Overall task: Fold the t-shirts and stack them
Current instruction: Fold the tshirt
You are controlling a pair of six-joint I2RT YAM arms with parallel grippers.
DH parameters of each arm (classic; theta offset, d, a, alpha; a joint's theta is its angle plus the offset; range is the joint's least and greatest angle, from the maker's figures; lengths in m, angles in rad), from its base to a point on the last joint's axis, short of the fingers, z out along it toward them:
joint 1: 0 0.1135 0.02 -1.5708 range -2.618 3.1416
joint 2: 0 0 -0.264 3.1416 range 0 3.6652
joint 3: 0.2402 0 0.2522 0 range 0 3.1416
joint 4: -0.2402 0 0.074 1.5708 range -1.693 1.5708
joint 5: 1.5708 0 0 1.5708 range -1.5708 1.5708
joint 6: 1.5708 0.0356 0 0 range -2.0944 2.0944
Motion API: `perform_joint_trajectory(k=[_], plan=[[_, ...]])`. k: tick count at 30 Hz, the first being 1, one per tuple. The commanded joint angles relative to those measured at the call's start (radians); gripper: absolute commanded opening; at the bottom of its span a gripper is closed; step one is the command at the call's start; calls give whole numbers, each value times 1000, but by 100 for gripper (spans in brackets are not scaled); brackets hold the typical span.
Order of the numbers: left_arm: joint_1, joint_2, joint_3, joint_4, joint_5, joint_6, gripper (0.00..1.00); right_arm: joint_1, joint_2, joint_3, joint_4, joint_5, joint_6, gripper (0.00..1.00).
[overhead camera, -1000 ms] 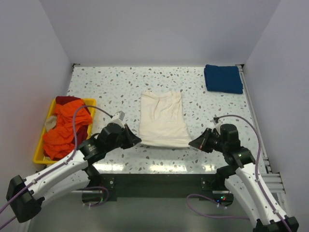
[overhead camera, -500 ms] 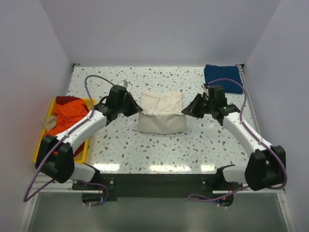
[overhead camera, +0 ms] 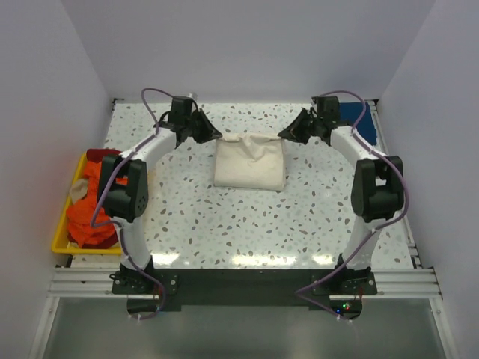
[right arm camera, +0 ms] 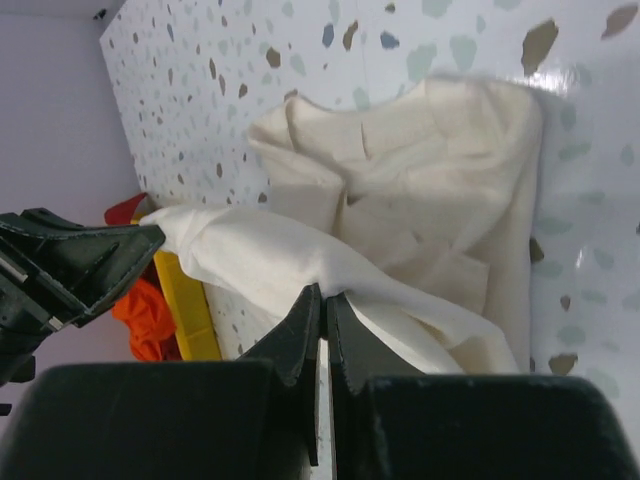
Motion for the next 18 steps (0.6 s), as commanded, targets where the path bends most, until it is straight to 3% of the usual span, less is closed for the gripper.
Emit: perform_joint_trajectory(k=[1, 6, 9, 10, 11, 13, 18], plan=[[42, 121, 115, 61, 93, 20, 0, -17, 108, 126, 37, -56, 20, 0], [79, 288, 308, 72, 162, 20, 0, -36, 321, 286, 42, -73, 32, 0], [99, 367, 374, 91, 191, 18, 20, -47, 410, 357, 42, -85, 29, 15], [110, 381, 376, 107, 199, 17, 35, -48, 423, 370, 42, -89, 27, 20], [116, 384, 376, 129, 200, 15, 44, -54, 435, 392, 42, -86, 26, 31], [134, 373, 353, 167, 203, 11, 60, -57, 446, 404, 57, -78, 26, 39], [156, 292, 284, 181, 165, 17, 64, -67, 399, 400, 21, -24, -23, 47]])
